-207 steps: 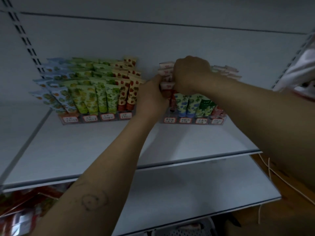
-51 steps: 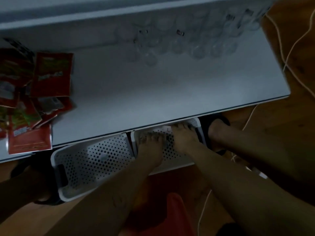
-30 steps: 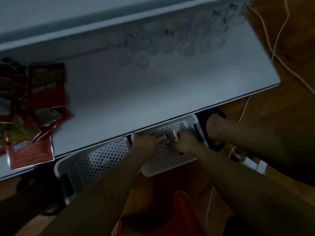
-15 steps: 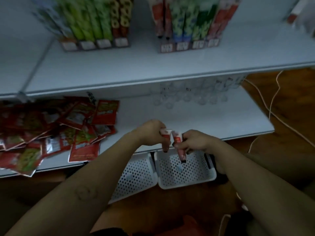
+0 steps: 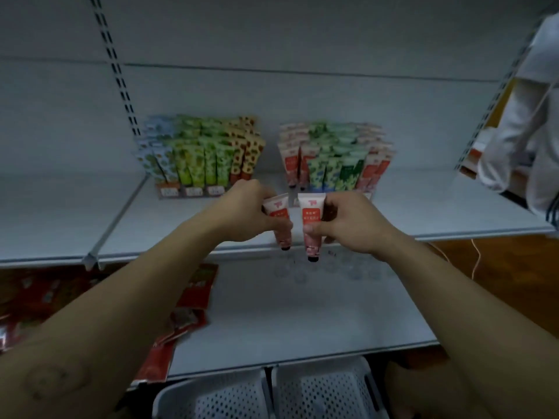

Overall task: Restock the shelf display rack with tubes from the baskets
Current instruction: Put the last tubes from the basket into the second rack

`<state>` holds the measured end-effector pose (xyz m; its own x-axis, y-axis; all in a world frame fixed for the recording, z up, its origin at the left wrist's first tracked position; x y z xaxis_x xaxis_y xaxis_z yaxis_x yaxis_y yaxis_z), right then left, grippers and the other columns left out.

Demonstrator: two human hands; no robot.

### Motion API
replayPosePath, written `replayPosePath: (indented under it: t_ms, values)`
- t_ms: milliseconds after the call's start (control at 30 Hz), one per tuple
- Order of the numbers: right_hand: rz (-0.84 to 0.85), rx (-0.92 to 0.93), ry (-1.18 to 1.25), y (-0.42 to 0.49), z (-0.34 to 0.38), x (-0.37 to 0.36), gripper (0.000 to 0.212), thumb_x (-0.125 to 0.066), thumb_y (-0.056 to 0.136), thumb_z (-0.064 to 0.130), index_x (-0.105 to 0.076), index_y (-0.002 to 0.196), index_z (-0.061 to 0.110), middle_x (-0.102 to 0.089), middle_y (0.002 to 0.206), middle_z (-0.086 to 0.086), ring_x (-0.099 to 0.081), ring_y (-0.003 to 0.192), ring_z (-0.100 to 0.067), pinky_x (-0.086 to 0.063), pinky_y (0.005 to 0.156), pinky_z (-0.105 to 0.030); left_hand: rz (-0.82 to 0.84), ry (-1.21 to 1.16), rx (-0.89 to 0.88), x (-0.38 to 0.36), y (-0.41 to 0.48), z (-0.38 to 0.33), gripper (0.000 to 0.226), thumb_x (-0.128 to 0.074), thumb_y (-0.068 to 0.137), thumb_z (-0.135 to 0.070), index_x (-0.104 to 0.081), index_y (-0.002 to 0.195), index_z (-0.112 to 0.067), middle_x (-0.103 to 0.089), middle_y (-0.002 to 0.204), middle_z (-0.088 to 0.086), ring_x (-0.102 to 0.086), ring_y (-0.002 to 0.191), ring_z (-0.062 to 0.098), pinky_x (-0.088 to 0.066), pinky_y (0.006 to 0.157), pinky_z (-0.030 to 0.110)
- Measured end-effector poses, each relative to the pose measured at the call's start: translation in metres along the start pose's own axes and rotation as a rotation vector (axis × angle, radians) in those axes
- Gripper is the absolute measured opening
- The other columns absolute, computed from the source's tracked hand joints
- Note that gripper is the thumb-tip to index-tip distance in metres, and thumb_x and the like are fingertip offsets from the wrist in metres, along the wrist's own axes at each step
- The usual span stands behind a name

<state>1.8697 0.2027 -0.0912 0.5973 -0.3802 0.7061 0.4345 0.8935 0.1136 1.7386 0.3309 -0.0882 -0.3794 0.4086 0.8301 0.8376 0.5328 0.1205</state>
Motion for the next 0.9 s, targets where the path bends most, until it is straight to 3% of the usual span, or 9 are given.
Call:
replayPosePath:
  t_ms: [133, 267, 367, 500, 633, 700, 800, 900]
  values:
    - [-0.152, 0.052, -0.026, 0.024, 0.024, 0.017, 0.010, -0.080, 0.075, 0.018, -0.071, 0.080, 0.017, -0.068, 0.070, 0.009, -0.063, 0.065, -0.005, -0.050, 0.064, -0.027, -0.116, -0.060, -0.023, 0.024, 0.016, 0.006, 0.026, -0.078, 0.074, -0.042, -0.071, 0.073, -0.016, -0.058, 0.056, 0.004, -0.038, 0.039, 0.007, -0.025, 0.036, 0.015]
    - [-0.266, 0.083, -0.011, 0.052, 0.034, 0.032, 0.016, -0.080, 0.074, 0.019, -0.073, 0.089, 0.018, -0.071, 0.085, 0.004, -0.067, 0.080, -0.012, -0.053, 0.076, -0.028, -0.228, -0.149, -0.017, 0.040, 0.039, 0.011, 0.022, -0.080, 0.073, -0.038, -0.070, 0.076, -0.018, -0.068, 0.067, 0.003, -0.063, 0.061, 0.019, -0.049, 0.052, 0.028]
    - [-0.327, 0.126, -0.033, 0.074, 0.035, 0.041, 0.025, -0.080, 0.073, 0.018, -0.069, 0.095, 0.022, -0.070, 0.089, 0.006, -0.066, 0.083, -0.012, -0.055, 0.081, -0.033, -0.293, -0.122, -0.040, 0.042, 0.056, 0.011, 0.022, -0.080, 0.072, -0.035, -0.069, 0.073, -0.016, -0.067, 0.065, 0.002, -0.061, 0.059, 0.016, -0.042, 0.049, 0.025]
    - [-0.406, 0.199, -0.126, 0.096, 0.029, 0.039, 0.031, -0.080, 0.068, 0.019, -0.059, 0.090, 0.027, -0.068, 0.083, 0.005, -0.065, 0.077, -0.017, -0.055, 0.071, -0.041, -0.359, -0.158, -0.093, 0.037, 0.080, 0.012, 0.031, -0.082, 0.069, -0.027, -0.052, 0.061, -0.026, -0.054, 0.057, -0.010, -0.047, 0.049, 0.000, -0.031, 0.039, 0.012]
    - [-0.415, 0.286, -0.398, 0.103, 0.015, 0.025, 0.018, -0.076, 0.073, 0.020, -0.068, 0.089, 0.016, -0.064, 0.087, 0.000, -0.059, 0.081, -0.022, -0.046, 0.067, -0.032, -0.351, -0.134, -0.167, 0.023, 0.095, 0.014, 0.040, -0.082, 0.068, -0.024, -0.043, 0.063, -0.030, -0.049, 0.062, -0.017, -0.046, 0.054, -0.004, -0.033, 0.045, 0.009]
    - [-0.437, 0.353, -0.487, 0.102, 0.010, 0.024, 0.019, -0.078, 0.070, 0.017, -0.072, 0.088, 0.011, -0.061, 0.091, -0.004, -0.057, 0.086, -0.026, -0.038, 0.068, -0.027, -0.335, -0.137, -0.203, 0.016, 0.097, 0.015, 0.040, -0.083, 0.068, -0.024, -0.045, 0.066, -0.036, -0.049, 0.064, -0.022, -0.051, 0.058, -0.003, -0.036, 0.051, 0.006]
    - [-0.460, 0.399, -0.583, 0.104, 0.011, 0.022, 0.023, -0.075, 0.067, 0.022, -0.073, 0.087, 0.010, -0.064, 0.090, -0.010, -0.059, 0.084, -0.032, -0.042, 0.073, -0.034, -0.379, -0.182, -0.247, 0.011, 0.099, 0.016, 0.036, -0.082, 0.069, -0.023, -0.051, 0.073, -0.040, -0.049, 0.061, -0.027, -0.053, 0.059, -0.003, -0.038, 0.054, 0.004]
    - [-0.454, 0.393, -0.693, 0.105, 0.015, 0.012, 0.021, -0.069, 0.073, 0.026, -0.071, 0.088, 0.012, -0.068, 0.088, -0.011, -0.062, 0.080, -0.033, -0.039, 0.076, -0.035, -0.417, -0.213, -0.248, 0.008, 0.100, 0.020, 0.025, -0.080, 0.071, -0.019, -0.061, 0.083, -0.030, -0.047, 0.062, -0.029, -0.050, 0.058, -0.017, -0.034, 0.053, 0.001]
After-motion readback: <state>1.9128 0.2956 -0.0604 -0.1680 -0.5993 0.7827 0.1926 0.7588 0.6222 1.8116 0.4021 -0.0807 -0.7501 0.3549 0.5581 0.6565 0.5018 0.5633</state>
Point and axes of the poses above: each hand's wrist, its own y-axis towards the middle knuckle, its own x-axis out of the back of the hand, z = x × y, the point moved 3 cm from there along y, towards the middle knuckle
